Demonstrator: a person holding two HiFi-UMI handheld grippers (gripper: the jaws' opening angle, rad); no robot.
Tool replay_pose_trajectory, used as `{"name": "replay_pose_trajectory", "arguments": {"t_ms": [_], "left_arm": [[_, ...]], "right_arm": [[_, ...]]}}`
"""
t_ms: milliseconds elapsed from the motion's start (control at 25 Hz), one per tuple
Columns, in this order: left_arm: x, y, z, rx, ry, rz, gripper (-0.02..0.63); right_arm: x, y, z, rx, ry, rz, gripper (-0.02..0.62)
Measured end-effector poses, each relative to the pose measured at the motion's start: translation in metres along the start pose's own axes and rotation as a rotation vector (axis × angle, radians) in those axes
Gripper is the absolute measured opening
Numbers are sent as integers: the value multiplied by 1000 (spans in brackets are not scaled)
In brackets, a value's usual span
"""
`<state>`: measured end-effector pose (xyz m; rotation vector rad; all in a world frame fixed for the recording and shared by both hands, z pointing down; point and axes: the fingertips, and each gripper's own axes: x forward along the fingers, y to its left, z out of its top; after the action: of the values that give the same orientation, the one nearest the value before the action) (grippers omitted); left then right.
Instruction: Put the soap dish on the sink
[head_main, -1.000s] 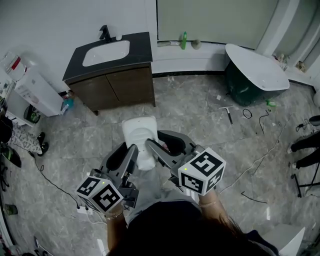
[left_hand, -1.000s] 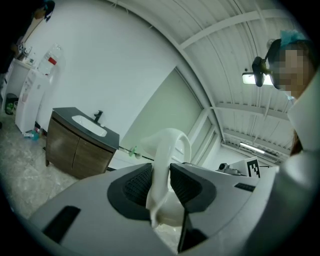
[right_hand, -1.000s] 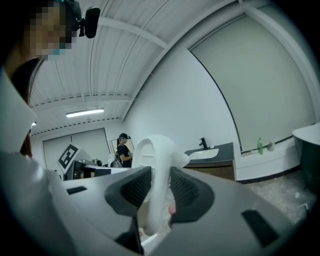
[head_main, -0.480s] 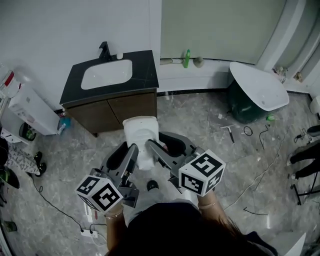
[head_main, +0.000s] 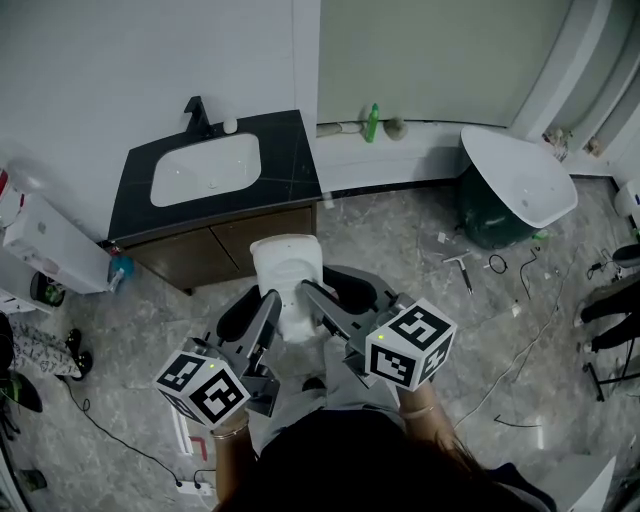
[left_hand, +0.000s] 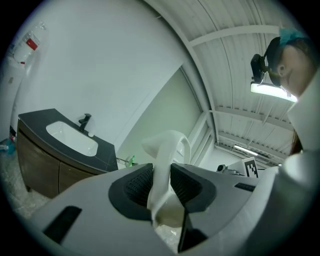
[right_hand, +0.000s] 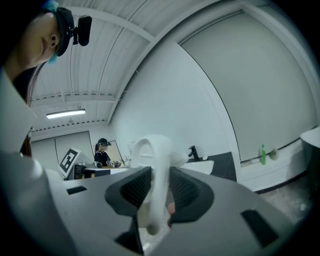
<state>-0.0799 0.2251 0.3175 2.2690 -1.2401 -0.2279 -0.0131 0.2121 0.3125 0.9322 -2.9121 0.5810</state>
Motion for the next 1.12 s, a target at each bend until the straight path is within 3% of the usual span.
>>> {"name": "replay_pose_trajectory", "arguments": {"t_ms": [360, 840, 1120], "left_arm": [[84, 62, 25, -15, 32, 12, 110], [252, 143, 106, -14, 25, 36, 110], [302, 183, 125, -50, 23, 87, 110]], "right_arm": [[68, -82, 17, 28, 13, -12, 117], [178, -235, 99, 19, 40, 21, 117], [226, -285, 113, 29, 78, 57, 117]]}}
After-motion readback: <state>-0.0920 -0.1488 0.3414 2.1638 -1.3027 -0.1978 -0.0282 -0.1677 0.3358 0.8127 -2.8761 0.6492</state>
